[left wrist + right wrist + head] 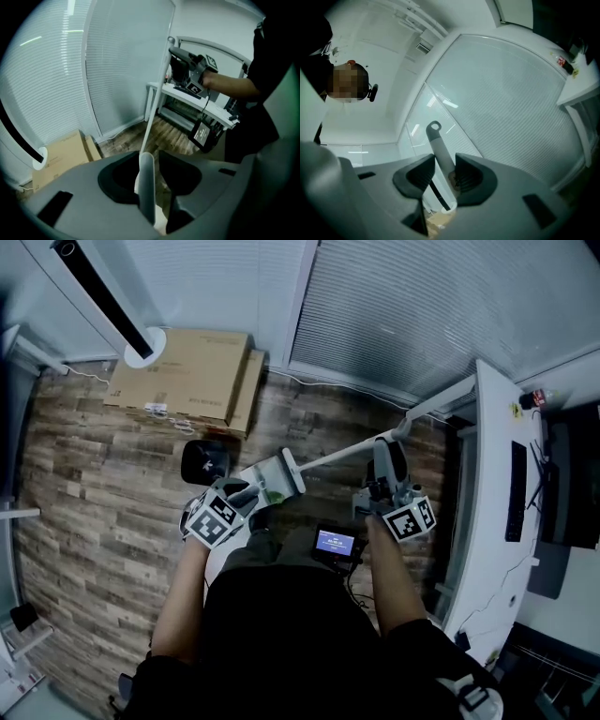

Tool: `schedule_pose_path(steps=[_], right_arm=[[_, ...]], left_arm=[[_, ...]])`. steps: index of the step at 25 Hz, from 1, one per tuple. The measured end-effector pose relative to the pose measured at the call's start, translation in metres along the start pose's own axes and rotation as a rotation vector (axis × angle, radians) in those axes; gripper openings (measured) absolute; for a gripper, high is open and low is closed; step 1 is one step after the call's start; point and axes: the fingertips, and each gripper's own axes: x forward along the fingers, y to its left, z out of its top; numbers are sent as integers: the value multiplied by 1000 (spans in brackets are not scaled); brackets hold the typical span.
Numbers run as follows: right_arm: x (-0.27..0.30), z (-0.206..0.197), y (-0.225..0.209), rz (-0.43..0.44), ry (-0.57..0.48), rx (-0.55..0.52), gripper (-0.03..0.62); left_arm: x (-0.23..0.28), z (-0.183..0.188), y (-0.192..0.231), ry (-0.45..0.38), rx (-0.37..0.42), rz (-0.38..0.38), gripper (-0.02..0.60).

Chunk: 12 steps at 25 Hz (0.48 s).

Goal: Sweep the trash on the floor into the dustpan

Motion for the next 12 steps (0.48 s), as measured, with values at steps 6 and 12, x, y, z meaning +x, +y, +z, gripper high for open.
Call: schedule_pose_path(steps=[6, 12], right_arm=[[-23, 35, 27, 80, 91, -115, 126], [-66, 69, 57, 179, 177, -258, 107]], left_arm=[[-68, 92, -5, -398, -53, 89, 112], [-151, 168, -31, -823, -54, 254, 58]])
